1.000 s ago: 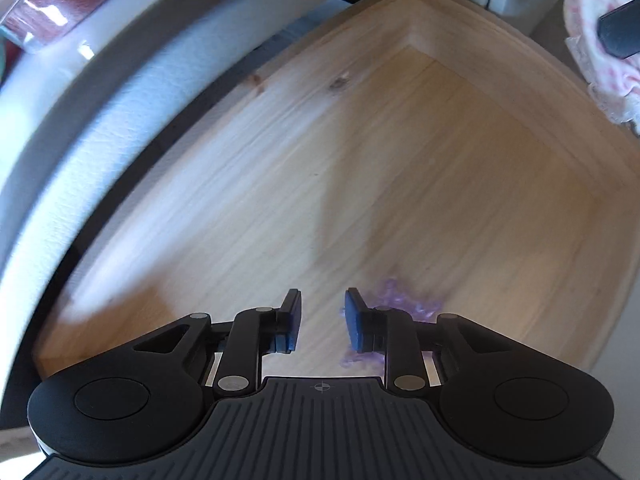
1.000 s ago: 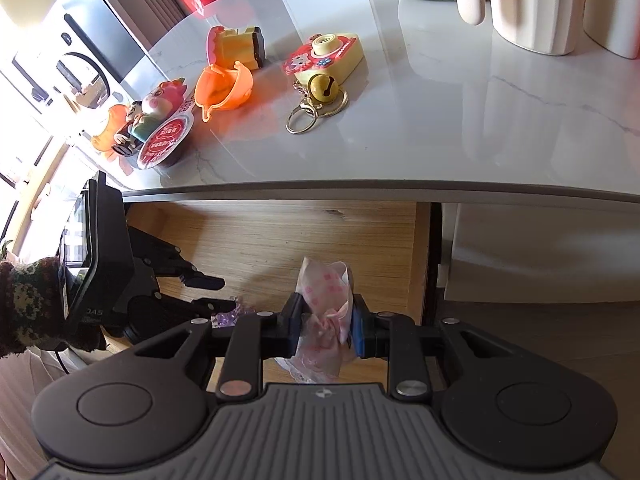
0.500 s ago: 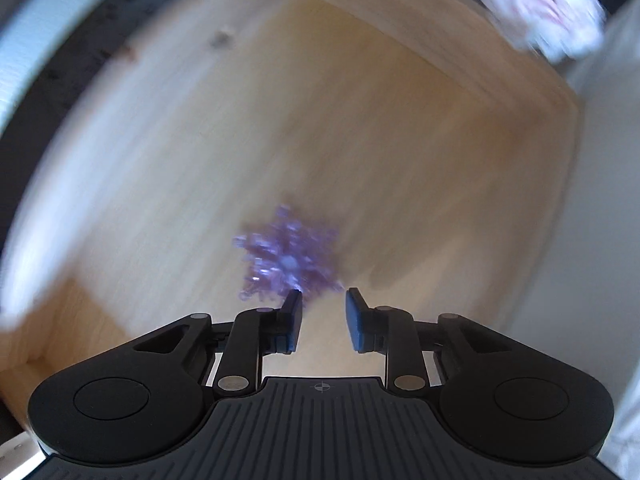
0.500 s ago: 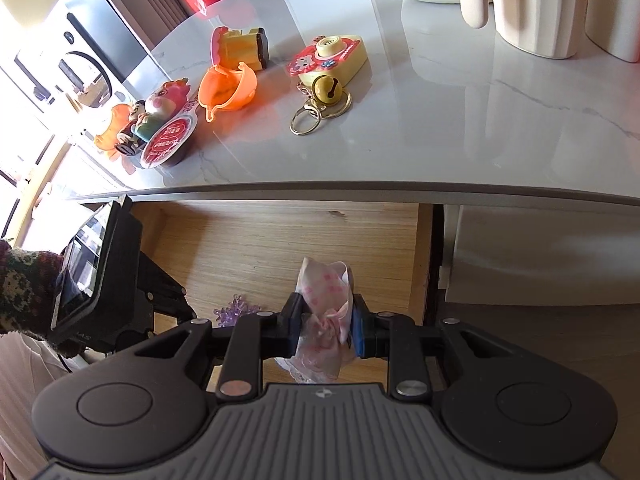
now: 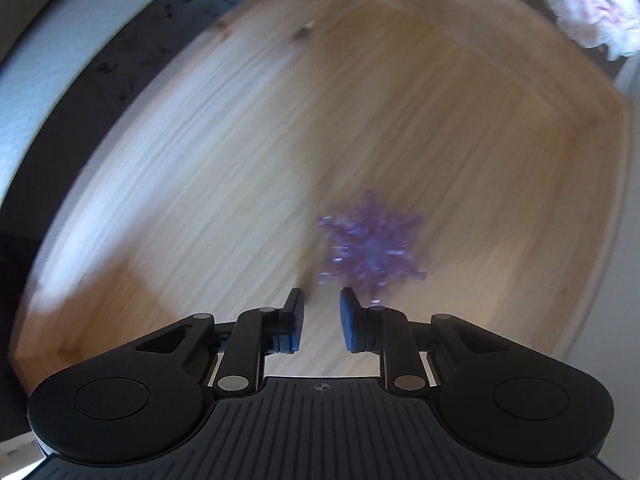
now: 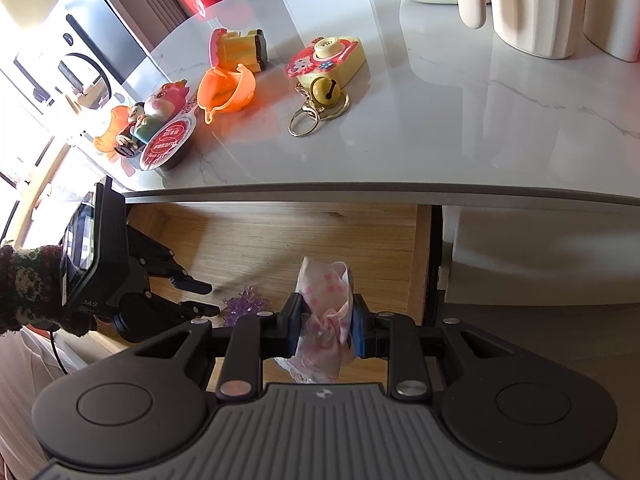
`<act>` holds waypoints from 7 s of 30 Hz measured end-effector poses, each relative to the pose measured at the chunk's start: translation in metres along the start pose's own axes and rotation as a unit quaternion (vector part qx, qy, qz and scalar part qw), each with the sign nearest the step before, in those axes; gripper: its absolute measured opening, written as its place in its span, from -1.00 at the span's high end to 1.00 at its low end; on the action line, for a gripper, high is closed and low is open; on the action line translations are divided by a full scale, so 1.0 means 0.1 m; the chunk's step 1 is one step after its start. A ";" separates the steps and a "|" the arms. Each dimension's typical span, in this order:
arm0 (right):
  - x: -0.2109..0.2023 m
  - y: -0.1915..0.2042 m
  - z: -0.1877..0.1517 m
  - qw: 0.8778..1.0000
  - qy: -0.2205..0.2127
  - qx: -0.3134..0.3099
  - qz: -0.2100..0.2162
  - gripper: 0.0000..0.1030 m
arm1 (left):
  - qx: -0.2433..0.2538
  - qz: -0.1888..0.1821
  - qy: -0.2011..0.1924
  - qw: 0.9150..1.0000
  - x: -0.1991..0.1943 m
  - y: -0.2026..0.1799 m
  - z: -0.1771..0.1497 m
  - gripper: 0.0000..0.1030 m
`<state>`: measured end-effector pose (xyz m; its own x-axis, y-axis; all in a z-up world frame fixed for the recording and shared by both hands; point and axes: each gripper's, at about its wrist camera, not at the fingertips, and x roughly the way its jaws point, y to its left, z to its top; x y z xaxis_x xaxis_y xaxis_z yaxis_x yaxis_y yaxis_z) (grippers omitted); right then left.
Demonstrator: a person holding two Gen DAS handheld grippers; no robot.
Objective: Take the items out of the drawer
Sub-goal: 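Grasp the purple snowflake with the left tool while the right tool holds the pink cloth, then lift the snowflake out of the drawer with the left tool while the right tool carries the cloth, then place the snowflake on the counter with the left tool while the right tool places the cloth, then pull both open tools back from the counter toward the drawer front, then push the empty drawer closed with both tools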
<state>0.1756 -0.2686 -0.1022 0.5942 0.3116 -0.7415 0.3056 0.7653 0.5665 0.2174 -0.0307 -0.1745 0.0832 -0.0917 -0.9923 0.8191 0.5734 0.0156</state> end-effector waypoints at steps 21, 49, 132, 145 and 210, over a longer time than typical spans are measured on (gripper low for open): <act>0.01 -0.02 0.02 1.000 0.000 0.000 -0.005 0.51 | 0.038 -0.031 0.007 0.999 -0.29 -0.12 0.17 -0.09; 0.00 -0.01 0.01 1.000 0.000 -0.012 -0.008 0.44 | 0.021 0.004 -0.029 0.999 -0.28 -0.35 0.46 -0.05; -0.37 1.29 1.40 0.967 -0.198 -0.094 -0.132 0.41 | -0.459 0.070 -0.506 0.727 -2.41 1.66 -1.94 -0.11; -0.12 0.85 1.46 0.978 -0.160 -0.031 -0.129 -0.48 | -0.396 0.088 -0.447 0.798 -2.12 1.46 -1.72 -0.11; 0.16 1.05 -1.40 0.970 -0.112 -0.056 -0.207 -1.00 | -0.420 0.114 -0.261 0.862 -1.30 -0.58 -1.64 -0.13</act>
<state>0.1133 -0.1046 -0.1047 0.5880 -0.1570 -0.7935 0.4780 0.8588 0.1843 0.0658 0.0811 -0.0661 0.6109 -0.1255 -0.7817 0.0652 0.9920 -0.1084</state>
